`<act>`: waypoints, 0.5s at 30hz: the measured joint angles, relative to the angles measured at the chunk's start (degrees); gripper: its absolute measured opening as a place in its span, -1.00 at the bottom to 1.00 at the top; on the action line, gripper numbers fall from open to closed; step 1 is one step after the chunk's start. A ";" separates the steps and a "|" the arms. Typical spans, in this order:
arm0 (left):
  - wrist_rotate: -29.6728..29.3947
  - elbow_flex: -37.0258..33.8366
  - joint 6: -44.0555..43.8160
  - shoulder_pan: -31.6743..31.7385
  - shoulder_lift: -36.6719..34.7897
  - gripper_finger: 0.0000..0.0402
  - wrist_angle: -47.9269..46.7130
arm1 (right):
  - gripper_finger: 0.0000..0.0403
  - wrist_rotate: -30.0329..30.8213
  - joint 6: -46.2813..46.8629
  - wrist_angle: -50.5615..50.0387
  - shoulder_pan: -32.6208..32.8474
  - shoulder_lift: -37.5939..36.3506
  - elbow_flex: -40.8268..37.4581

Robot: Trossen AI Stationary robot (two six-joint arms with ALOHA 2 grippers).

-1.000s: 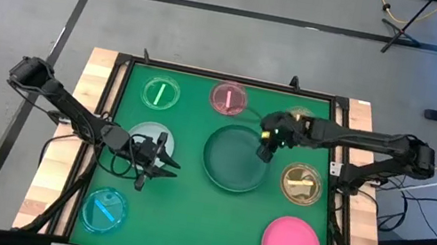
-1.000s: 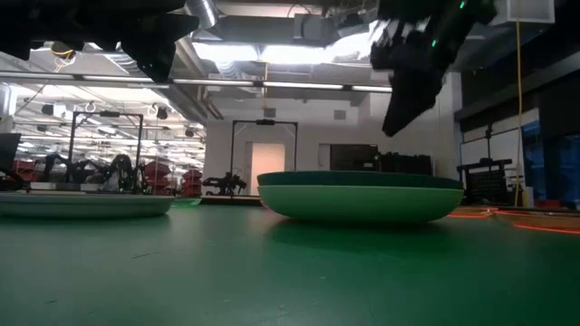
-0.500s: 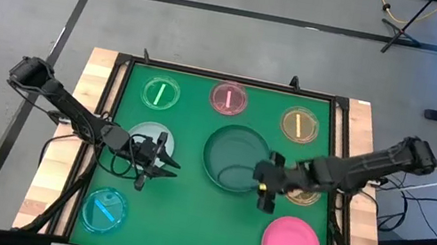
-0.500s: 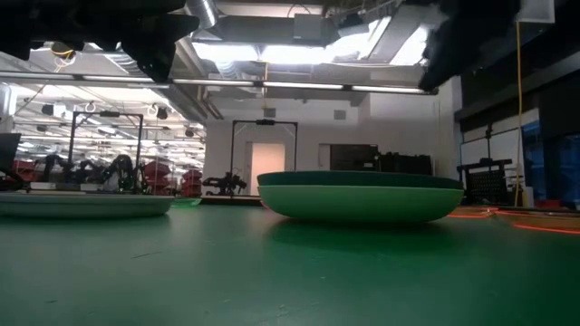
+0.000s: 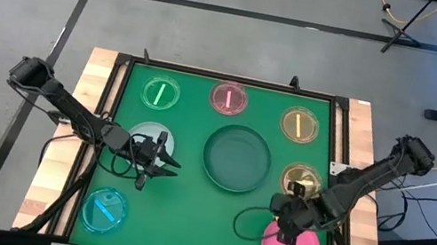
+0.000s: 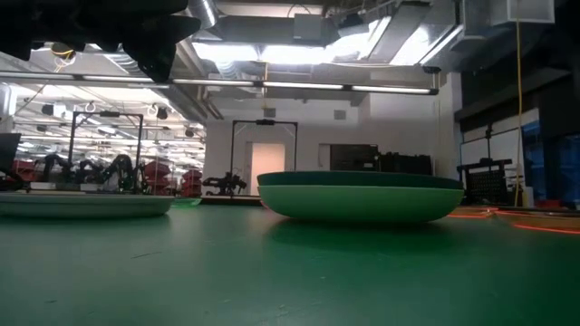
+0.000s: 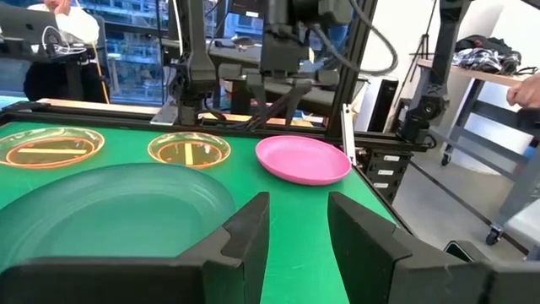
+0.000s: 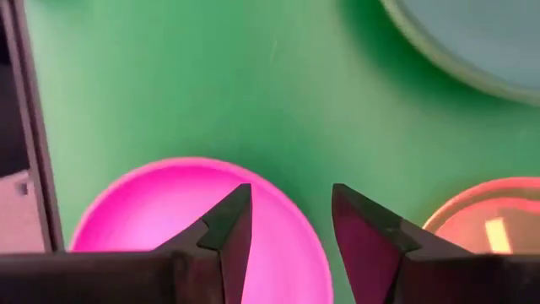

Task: Stack plastic plates
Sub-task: Stack the pink plate on top of the dark green plate

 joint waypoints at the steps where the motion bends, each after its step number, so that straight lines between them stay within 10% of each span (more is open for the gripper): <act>1: 0.01 0.00 0.00 0.00 0.00 -0.43 -0.14 | -0.23 -0.06 1.14 0.07 0.54 0.11 -0.44; 15: -0.02 0.00 0.00 0.00 0.00 -0.43 0.08 | -0.23 -3.94 7.24 2.24 5.75 0.16 -11.03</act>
